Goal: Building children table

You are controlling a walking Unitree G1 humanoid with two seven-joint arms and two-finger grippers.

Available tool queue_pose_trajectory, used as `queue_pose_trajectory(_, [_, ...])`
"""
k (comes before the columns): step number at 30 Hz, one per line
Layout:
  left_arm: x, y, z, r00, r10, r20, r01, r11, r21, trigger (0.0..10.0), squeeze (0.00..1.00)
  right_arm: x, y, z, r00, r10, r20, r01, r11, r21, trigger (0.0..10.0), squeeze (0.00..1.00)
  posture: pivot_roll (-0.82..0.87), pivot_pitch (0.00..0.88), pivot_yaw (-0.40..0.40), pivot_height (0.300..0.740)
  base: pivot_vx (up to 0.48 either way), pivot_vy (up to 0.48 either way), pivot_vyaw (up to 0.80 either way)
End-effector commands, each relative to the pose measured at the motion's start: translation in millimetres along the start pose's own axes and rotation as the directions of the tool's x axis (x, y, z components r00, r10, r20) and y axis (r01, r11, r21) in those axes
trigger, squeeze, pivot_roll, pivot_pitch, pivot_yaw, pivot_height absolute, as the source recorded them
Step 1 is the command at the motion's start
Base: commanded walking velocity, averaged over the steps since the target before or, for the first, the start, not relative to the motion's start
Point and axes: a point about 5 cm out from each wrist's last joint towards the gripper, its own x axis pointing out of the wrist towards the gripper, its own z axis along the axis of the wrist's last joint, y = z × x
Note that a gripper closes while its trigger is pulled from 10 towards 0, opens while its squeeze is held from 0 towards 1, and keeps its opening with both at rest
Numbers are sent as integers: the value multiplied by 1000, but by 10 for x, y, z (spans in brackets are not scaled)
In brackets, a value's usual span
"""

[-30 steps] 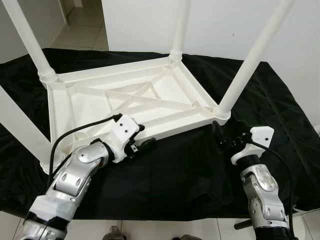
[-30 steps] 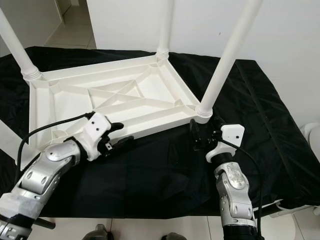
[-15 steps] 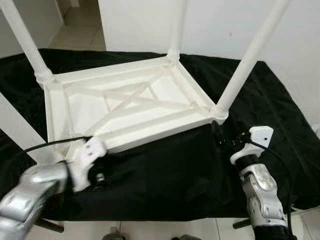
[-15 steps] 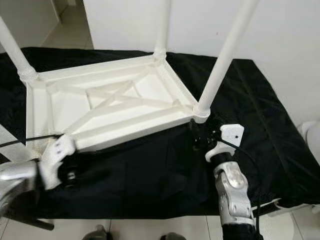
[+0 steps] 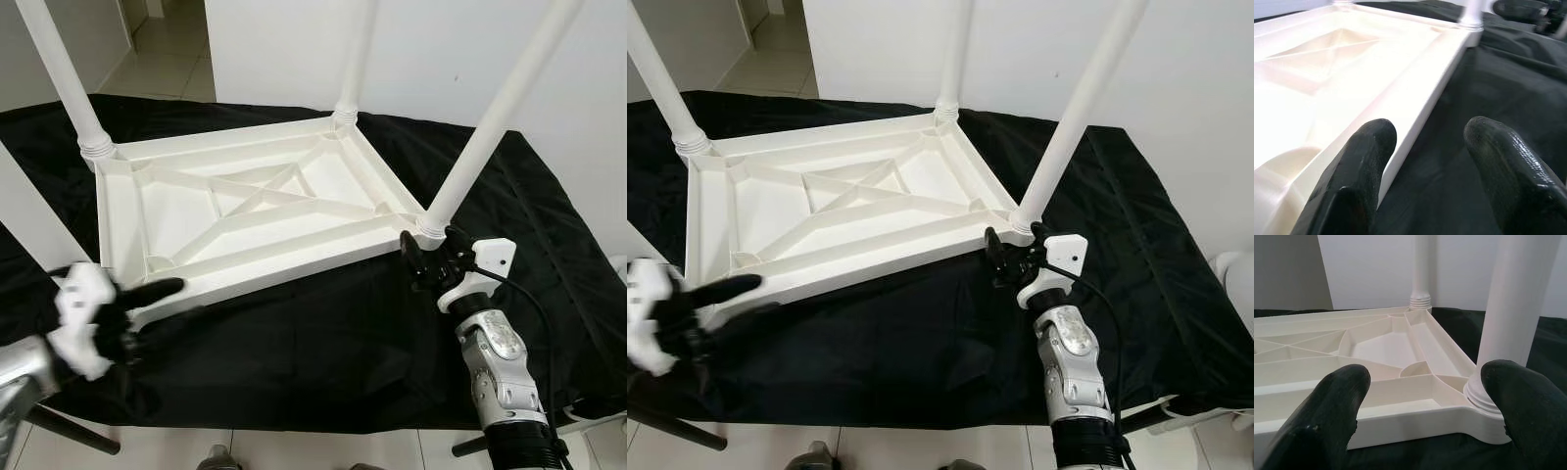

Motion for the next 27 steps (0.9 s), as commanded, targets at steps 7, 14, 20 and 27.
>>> queue_pose_trajectory(7, [-369,124,-307,995,94,-26,-96,991,-94,10000,0,-7,-37,-44,1000,-1,-5,0,1000,-7,10000,0,212,18,-69,740,0,0,0])
queue_pose_trajectory(14, [-667,191,-356,992,122,-40,-126,982,-138,10000,0,-33,-51,-93,1000,-4,-17,4,1000,-6,10000,0,221,28,-67,740,0,0,0])
queue_pose_trajectory(20, [-886,368,-329,972,226,-70,-233,966,-114,10000,0,-36,-63,-116,1000,-7,-21,6,1000,-6,10000,0,238,32,-64,740,0,0,0])
queue_pose_trajectory(27, [-1022,690,-87,922,385,-41,-385,923,14,10000,0,-20,-55,-145,1000,-12,-20,12,1000,-1,10000,0,251,31,-60,740,0,0,0])
